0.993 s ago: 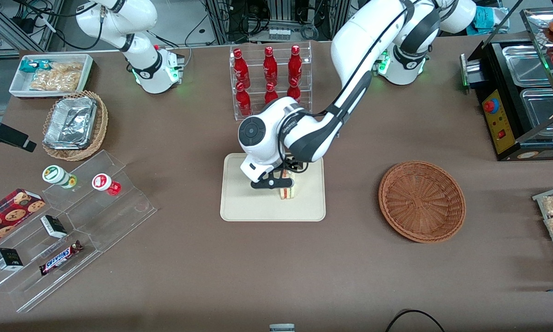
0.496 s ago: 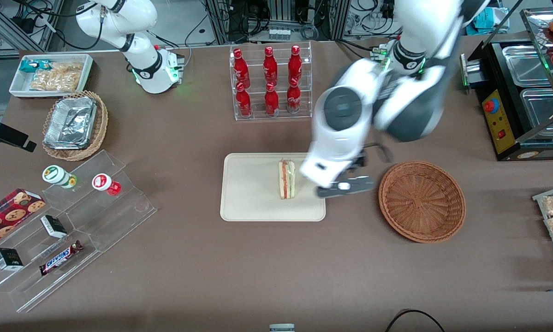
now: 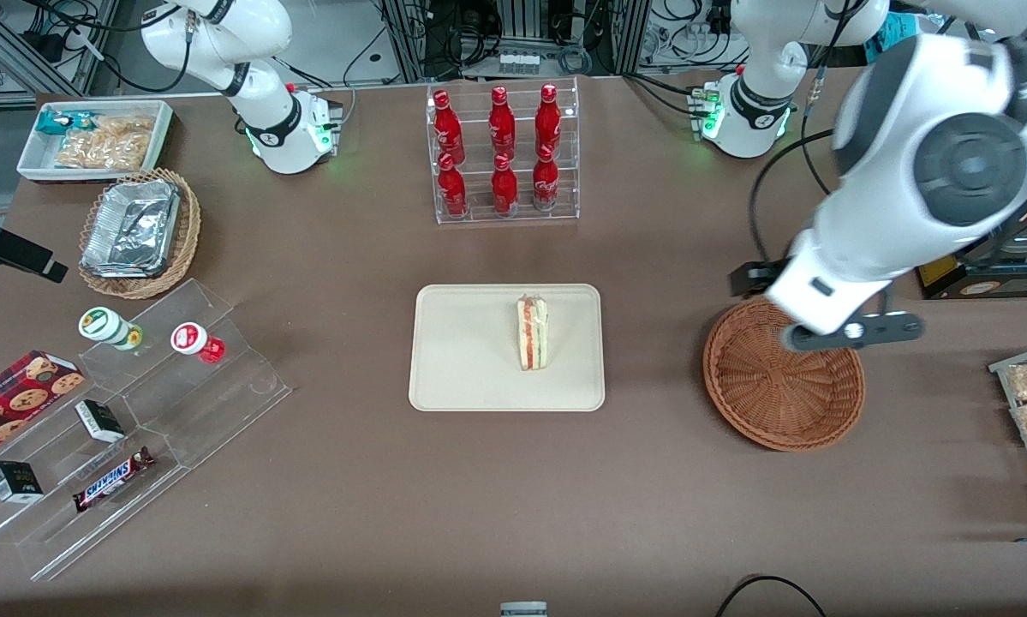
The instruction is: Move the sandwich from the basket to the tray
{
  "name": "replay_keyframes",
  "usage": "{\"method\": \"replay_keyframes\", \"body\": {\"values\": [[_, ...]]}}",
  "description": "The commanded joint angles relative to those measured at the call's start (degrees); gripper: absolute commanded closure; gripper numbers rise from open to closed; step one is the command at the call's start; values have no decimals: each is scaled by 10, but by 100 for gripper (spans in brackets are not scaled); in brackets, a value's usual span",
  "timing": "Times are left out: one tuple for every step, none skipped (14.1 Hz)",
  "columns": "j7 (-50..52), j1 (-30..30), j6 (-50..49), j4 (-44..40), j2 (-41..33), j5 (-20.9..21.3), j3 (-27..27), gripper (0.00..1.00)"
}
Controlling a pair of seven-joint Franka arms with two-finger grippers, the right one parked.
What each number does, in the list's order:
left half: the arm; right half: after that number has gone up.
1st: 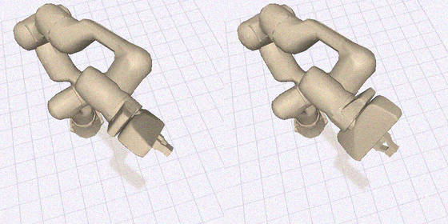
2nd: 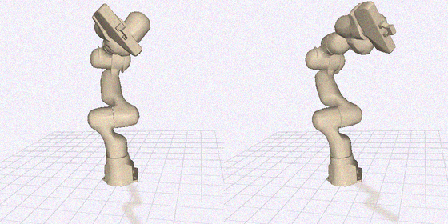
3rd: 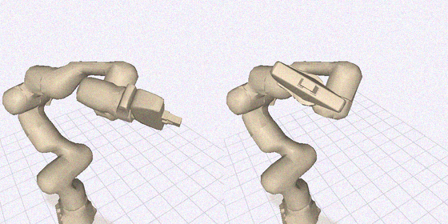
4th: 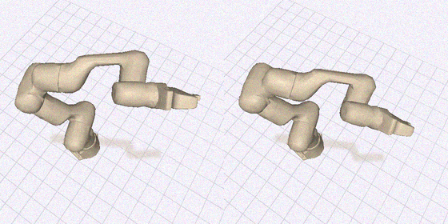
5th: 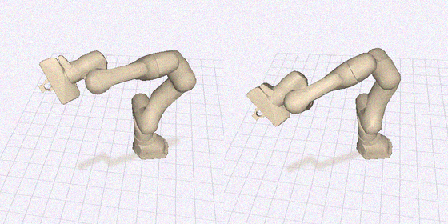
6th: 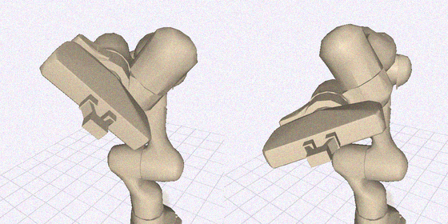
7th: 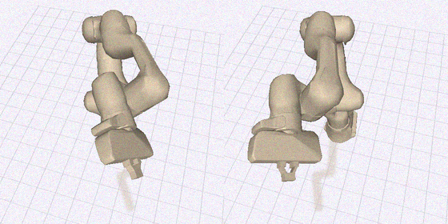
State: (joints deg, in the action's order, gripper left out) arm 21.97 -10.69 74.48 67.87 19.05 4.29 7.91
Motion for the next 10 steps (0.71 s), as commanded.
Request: {"method": "replay_keyframes", "body": {"values": [[-14,22,0,62,-64,-9,7,0],[-25,43,2,64,-69,-10,21,0],[-30,85,1,60,-74,-10,75,0],[-29,128,4,62,-78,-8,130,0],[-25,132,5,64,-87,-2,149,0],[-25,132,7,65,-87,-1,152,0],[-22,132,10,72,-90,-3,152,0],[-22,134,-2,88,-107,-5,152,0],[-23,134,-12,125,-137,3,150,0],[-25,136,-7,169,-172,5,143,0]]}}
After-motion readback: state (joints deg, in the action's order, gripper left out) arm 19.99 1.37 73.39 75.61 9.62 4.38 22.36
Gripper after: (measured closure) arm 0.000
